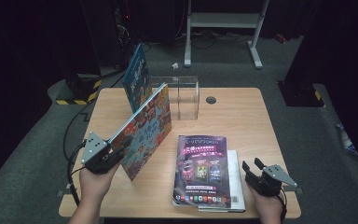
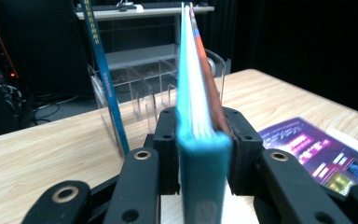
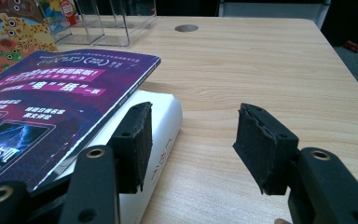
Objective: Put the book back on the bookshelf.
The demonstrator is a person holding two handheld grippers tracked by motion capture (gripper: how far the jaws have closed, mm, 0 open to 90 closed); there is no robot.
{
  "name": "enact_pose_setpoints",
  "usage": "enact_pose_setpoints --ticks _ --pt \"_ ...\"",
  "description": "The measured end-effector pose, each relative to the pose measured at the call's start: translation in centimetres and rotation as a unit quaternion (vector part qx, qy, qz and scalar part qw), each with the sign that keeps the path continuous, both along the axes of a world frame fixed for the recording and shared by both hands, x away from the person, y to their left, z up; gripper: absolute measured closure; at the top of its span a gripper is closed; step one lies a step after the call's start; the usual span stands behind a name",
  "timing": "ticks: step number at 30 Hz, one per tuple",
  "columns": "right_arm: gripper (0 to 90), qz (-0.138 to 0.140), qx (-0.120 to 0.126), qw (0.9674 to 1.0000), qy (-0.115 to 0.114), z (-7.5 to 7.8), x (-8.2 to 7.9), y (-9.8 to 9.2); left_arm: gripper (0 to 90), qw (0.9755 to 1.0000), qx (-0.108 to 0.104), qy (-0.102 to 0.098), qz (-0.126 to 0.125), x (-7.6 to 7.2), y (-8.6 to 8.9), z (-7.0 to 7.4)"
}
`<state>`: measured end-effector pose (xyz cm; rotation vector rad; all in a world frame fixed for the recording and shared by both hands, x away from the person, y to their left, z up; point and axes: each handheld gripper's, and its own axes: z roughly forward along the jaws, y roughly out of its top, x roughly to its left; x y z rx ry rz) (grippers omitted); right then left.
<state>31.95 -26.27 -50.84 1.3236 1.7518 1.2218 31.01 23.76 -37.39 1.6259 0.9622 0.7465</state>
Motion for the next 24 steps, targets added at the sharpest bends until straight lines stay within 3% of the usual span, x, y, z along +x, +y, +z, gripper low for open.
enact_pose_setpoints --ticks 5,8,13,16,20,24 --pt "45.5 -0.001 0.001 1.0000 -0.001 0.0 0.0 -0.1 67.6 0.9999 -0.003 0.010 0.001 0.8 -0.2 0.0" --pt "45.4 -0.001 0.002 1.0000 -0.001 0.1 0.0 -0.1 66.7 0.9999 0.002 -0.001 0.011 1.2 -0.5 0.1" --pt "45.4 -0.002 0.002 1.0000 0.000 0.0 -0.1 -0.2 64.9 0.9999 0.004 0.003 0.015 1.8 -0.6 0.5" --pt "45.3 0.000 0.000 1.0000 0.002 0.0 0.0 -0.2 67.3 0.9997 0.014 -0.004 0.017 1.9 -0.8 0.5" --pt "45.1 -0.002 -0.001 1.0000 0.002 0.0 0.0 -0.3 73.9 0.9999 -0.003 0.010 -0.001 2.1 -0.7 0.6" --pt "45.1 -0.003 -0.001 1.0000 0.004 -0.1 0.0 -0.4 74.6 0.9999 -0.005 0.010 0.001 2.0 -1.0 0.8"
